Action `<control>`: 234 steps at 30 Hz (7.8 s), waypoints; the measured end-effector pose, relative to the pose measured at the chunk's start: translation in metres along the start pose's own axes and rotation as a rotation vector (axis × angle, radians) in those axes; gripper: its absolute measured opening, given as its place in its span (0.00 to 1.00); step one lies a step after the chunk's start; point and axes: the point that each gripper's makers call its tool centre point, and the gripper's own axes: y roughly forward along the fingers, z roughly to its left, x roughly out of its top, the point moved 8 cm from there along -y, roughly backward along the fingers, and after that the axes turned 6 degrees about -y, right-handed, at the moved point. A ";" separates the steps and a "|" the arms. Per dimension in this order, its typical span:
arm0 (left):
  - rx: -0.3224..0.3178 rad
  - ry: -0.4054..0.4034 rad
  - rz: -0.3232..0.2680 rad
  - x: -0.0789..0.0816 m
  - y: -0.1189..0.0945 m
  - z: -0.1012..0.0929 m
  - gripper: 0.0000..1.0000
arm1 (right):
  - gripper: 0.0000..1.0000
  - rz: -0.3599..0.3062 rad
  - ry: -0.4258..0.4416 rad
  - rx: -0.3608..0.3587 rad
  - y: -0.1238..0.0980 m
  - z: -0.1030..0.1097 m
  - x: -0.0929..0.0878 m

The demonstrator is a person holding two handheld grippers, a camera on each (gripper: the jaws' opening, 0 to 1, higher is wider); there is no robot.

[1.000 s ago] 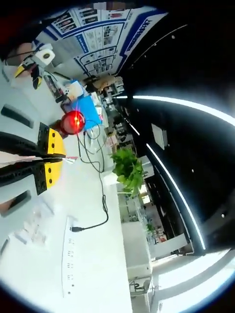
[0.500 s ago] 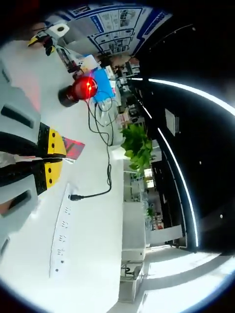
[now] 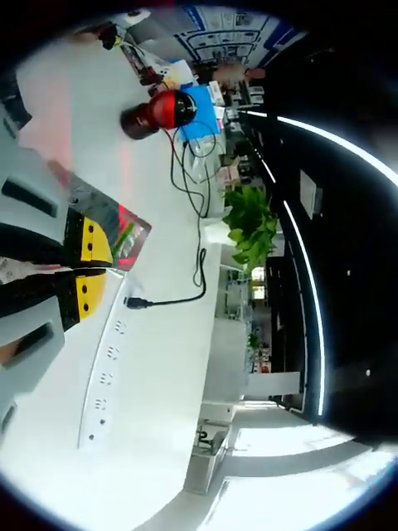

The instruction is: Clip sheet goods on table flip sheet goods clip sheet goods scan sheet goods put sheet goods back to table

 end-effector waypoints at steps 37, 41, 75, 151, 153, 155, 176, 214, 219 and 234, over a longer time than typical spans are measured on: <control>0.003 -0.001 -0.006 0.001 -0.002 0.004 0.45 | 0.33 -0.012 -0.193 -0.162 -0.008 -0.014 -0.002; 0.002 0.001 -0.007 0.001 -0.002 0.006 0.45 | 0.37 -0.030 -0.197 -0.121 -0.015 0.001 -0.002; 0.002 0.006 -0.003 0.000 -0.001 0.012 0.45 | 0.54 0.192 -0.069 0.066 0.003 0.054 -0.057; 0.015 -0.030 -0.007 0.001 -0.001 0.003 0.42 | 0.45 -0.454 0.027 -0.120 -0.253 0.112 -0.124; 0.016 -0.026 -0.009 0.001 -0.001 0.003 0.43 | 0.46 -0.426 0.003 -0.130 -0.251 0.115 -0.128; 0.019 -0.019 -0.008 0.001 -0.001 0.003 0.44 | 0.45 -0.445 0.006 -0.128 -0.254 0.115 -0.125; 0.030 -0.014 -0.041 0.005 -0.005 0.002 0.44 | 0.44 -0.390 -0.094 -0.097 -0.247 0.129 -0.129; 0.042 0.034 -0.044 0.007 -0.008 0.004 0.44 | 0.50 -0.211 -0.446 -0.084 -0.195 0.256 -0.091; 0.039 0.033 -0.044 0.007 -0.008 0.005 0.44 | 0.52 -0.176 -0.515 -0.104 -0.185 0.268 -0.093; 0.030 0.030 -0.055 0.008 -0.008 0.001 0.44 | 0.52 -0.072 -0.569 -0.144 -0.174 0.260 -0.104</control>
